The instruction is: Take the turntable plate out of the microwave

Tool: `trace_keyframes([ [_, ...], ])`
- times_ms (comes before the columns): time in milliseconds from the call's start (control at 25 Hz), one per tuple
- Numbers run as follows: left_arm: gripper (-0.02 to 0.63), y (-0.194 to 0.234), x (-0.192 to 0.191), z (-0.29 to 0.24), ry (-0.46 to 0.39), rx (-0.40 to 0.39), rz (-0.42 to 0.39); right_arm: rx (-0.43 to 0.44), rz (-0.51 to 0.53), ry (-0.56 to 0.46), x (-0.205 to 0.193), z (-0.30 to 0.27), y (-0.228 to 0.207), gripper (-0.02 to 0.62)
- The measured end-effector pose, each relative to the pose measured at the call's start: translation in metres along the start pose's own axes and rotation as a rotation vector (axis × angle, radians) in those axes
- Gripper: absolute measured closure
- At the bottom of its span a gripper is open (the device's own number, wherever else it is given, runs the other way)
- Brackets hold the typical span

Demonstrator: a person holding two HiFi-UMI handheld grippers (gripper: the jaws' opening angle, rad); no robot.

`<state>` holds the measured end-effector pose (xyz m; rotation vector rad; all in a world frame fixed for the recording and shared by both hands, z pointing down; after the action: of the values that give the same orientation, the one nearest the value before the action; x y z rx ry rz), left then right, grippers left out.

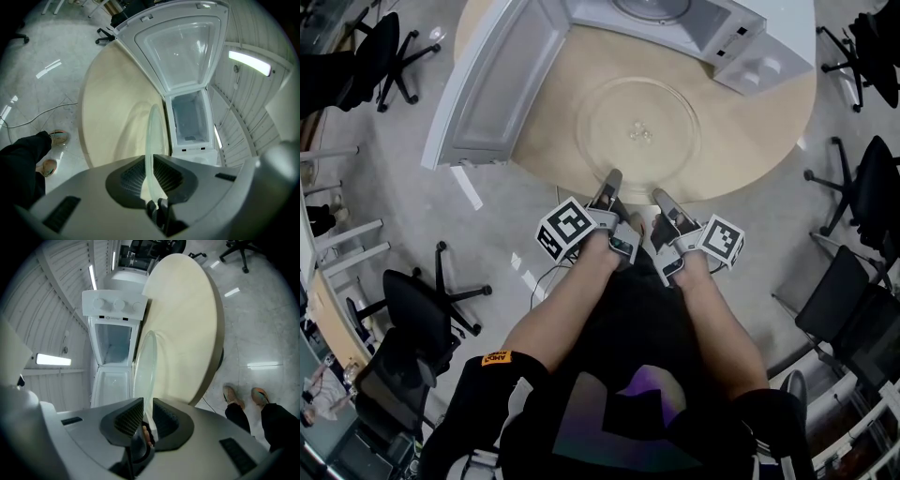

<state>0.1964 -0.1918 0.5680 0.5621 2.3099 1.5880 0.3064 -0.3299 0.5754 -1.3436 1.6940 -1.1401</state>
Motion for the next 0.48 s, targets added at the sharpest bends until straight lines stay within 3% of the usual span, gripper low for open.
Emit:
trace_keyframes([
  [480, 0.520, 0.0067, 0.0021, -0.0009, 0.035, 0.020, -0.025, -0.077, 0.003, -0.001, -0.0021, -0.0029, -0.0053, 0.535],
])
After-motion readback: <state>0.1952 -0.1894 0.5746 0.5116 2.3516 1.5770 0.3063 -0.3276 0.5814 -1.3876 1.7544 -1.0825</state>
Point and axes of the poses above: the fingertips, and each gripper's own axes: z backward along the fingers, y to its left, x out of its top, the point moved 7 cm from there along z, backward along the fingers, and after that the axes turned 5 degrees about -x, right-handed, at the moved point
